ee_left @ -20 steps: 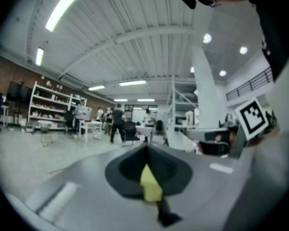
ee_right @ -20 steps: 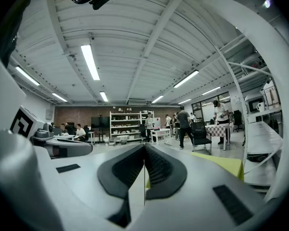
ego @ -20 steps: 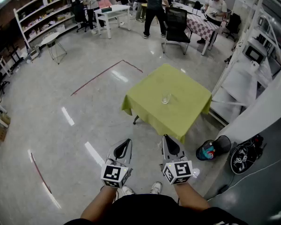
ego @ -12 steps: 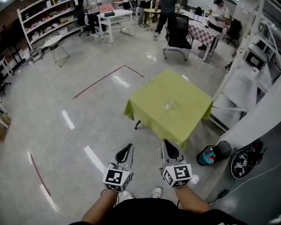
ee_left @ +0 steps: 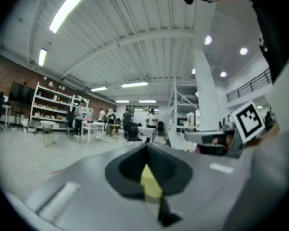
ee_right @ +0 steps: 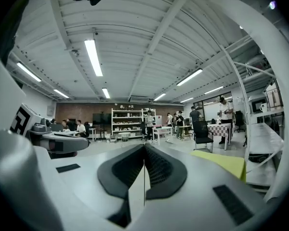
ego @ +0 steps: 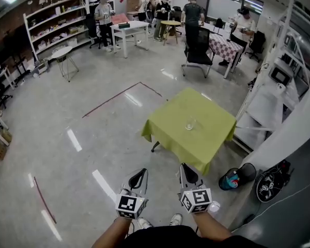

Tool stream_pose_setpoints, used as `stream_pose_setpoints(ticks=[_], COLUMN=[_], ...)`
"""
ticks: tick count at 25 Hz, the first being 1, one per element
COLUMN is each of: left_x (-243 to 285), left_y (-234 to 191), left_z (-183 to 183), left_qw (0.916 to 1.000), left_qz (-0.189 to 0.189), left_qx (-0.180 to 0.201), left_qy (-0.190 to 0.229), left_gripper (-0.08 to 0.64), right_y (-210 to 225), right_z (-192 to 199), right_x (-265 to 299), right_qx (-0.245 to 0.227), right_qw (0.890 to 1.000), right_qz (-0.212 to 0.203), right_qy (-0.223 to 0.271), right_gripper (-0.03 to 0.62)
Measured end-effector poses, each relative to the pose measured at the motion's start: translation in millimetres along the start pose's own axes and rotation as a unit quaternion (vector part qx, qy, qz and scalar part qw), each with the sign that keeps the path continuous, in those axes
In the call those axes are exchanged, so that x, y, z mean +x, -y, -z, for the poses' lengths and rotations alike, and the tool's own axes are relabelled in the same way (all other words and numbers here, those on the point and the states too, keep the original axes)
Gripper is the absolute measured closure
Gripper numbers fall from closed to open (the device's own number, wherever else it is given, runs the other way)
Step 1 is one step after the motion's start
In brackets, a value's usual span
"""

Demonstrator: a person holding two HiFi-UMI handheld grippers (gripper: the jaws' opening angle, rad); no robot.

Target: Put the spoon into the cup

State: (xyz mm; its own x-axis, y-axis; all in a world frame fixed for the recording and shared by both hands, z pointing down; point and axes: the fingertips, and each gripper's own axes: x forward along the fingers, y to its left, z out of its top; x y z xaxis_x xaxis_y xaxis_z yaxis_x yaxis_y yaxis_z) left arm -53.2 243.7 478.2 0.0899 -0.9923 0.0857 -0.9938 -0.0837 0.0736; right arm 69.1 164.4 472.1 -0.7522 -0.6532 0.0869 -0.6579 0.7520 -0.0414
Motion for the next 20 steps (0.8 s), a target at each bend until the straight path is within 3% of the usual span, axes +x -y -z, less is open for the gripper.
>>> stream_pose_setpoints(ticks=[10, 20], left_x=[2, 53], left_y=[-11, -27], left_z=[10, -3], left_qw=[0.9999, 0.9999], left_qz=[0.006, -0.013], left_qx=[-0.010, -0.004], left_qy=[0.004, 0.004], left_gripper=[0.552, 0.552], right_y=[-14, 23], right_z=[4, -10], right_x=[9, 51], right_qx=[0.009, 0.011], right_qw=[1.000, 1.000], right_qz=[0.003, -0.012], right_qy=[-0.001, 0.015], right_gripper=[0.583, 0.583])
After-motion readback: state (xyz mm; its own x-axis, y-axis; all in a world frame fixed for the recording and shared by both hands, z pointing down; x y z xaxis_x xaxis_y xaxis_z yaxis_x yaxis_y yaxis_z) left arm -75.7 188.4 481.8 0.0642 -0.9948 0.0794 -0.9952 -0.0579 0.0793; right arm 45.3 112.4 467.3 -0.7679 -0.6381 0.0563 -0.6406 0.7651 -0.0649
